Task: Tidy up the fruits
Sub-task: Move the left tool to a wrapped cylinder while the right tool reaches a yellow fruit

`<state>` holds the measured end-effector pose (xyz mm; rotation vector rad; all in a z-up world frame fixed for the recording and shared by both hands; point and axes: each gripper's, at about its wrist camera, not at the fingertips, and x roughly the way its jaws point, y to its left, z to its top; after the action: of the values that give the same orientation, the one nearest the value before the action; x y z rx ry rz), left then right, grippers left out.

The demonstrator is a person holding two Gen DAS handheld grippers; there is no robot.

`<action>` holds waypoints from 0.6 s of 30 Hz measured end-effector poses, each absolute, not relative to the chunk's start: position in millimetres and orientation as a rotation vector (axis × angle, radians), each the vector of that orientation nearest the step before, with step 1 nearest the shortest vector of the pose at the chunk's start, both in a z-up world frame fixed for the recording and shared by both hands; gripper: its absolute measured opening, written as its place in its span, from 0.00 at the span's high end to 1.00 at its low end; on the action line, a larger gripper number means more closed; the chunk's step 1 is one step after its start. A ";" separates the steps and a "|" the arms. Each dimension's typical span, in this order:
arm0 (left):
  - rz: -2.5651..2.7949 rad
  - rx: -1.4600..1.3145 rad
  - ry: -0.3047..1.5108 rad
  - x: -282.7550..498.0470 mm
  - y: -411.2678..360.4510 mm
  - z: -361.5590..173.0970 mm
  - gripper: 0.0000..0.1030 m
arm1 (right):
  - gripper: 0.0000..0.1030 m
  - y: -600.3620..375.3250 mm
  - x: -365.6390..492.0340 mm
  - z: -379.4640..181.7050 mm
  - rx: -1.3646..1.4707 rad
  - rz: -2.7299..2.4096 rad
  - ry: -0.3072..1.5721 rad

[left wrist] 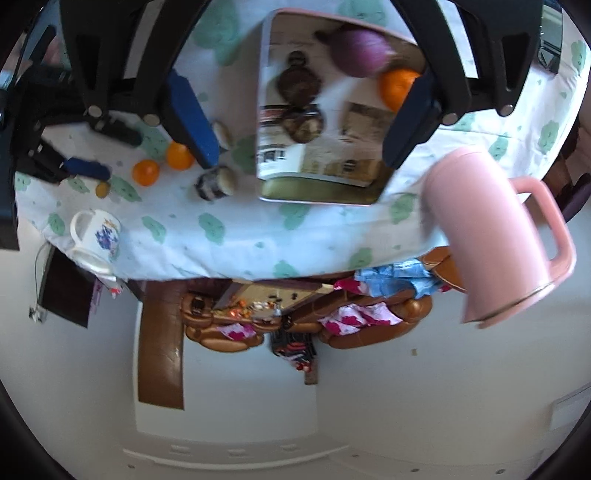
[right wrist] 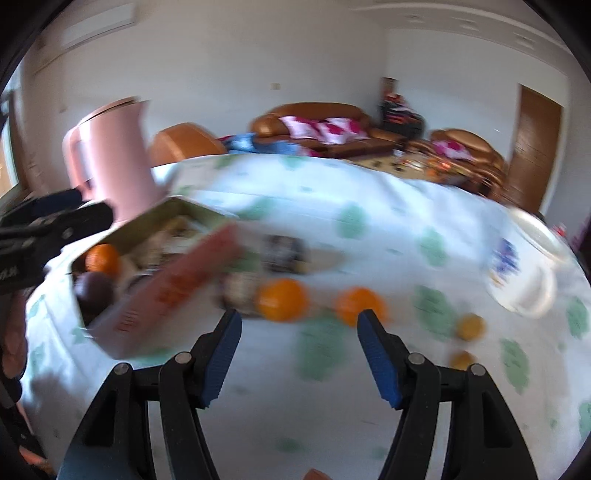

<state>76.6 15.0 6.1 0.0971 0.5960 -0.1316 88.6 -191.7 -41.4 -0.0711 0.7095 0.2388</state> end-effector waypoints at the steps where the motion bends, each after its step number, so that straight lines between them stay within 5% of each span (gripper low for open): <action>1: -0.145 0.106 0.608 78.7 5.7 2.1 0.10 | 0.35 -202.4 89.0 -42.2 -0.060 0.215 0.712; 9: -0.207 0.172 0.658 91.6 -46.4 -24.2 0.11 | 0.35 -281.9 102.8 -58.5 0.038 0.024 0.746; 13: -0.227 0.200 0.709 102.8 -63.6 -39.2 0.25 | 0.45 -296.1 108.6 -66.2 0.084 0.006 0.777; 18: -0.242 0.200 0.778 115.7 -73.7 -54.4 0.45 | 0.45 -297.1 115.4 -71.6 0.087 0.020 0.823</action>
<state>115.7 -73.7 -54.4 0.2000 0.7781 -0.2415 115.4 -297.1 -71.6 0.0875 0.8234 0.0199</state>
